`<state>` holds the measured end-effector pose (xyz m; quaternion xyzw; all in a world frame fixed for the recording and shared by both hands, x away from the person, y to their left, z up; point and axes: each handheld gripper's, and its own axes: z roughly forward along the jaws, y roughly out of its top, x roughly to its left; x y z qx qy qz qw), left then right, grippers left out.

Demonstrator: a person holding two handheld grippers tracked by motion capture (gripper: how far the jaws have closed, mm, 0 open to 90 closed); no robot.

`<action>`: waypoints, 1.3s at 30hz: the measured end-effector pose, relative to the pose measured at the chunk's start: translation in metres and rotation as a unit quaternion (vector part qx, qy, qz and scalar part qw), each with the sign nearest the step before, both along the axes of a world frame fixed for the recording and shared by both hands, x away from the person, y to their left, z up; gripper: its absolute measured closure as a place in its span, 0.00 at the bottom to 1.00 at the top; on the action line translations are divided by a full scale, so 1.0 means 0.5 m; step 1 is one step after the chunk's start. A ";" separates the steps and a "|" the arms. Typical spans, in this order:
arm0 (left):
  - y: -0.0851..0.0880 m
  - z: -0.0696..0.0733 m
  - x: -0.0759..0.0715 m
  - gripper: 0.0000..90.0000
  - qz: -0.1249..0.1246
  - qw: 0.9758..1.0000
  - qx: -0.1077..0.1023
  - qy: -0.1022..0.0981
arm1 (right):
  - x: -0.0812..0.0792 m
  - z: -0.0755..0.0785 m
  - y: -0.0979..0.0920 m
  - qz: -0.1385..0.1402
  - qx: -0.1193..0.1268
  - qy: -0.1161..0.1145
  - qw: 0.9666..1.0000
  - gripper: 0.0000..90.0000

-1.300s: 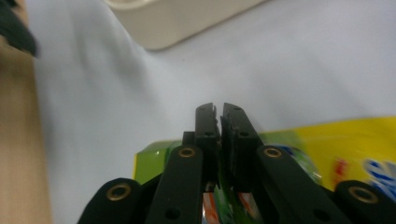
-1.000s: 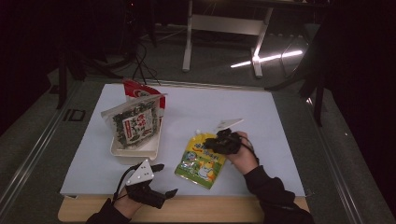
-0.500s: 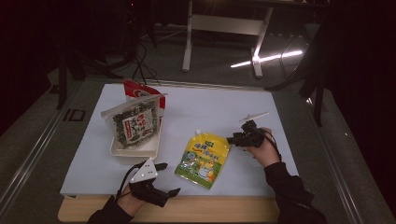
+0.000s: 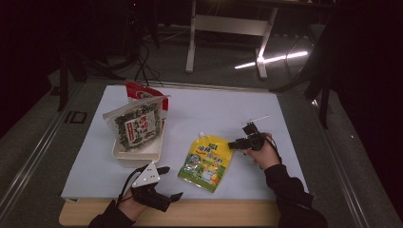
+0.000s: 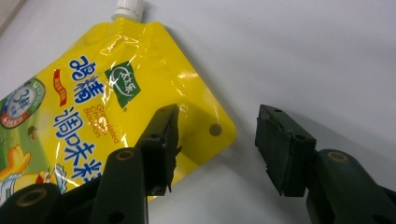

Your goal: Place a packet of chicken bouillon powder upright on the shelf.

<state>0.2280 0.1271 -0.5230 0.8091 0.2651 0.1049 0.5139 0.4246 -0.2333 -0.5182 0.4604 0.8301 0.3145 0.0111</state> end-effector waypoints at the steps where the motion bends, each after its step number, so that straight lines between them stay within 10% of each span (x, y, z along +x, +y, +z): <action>1: 0.000 0.000 0.000 0.05 0.000 1.000 0.000 0.000 | 0.000 0.000 0.000 0.000 0.000 0.000 1.000 0.54; 21: 0.003 0.001 -0.004 0.05 0.004 1.000 0.002 -0.002 | 0.014 -0.007 0.023 0.024 -0.008 0.047 0.999 0.57; 26: 0.003 0.000 -0.003 0.05 0.004 1.000 0.003 -0.002 | 0.010 0.012 0.017 0.027 -0.007 0.039 0.999 0.80; 39: 0.003 0.000 -0.003 0.05 0.002 1.000 0.004 -0.002 | 0.000 0.010 0.049 0.078 -0.005 0.071 0.994 0.82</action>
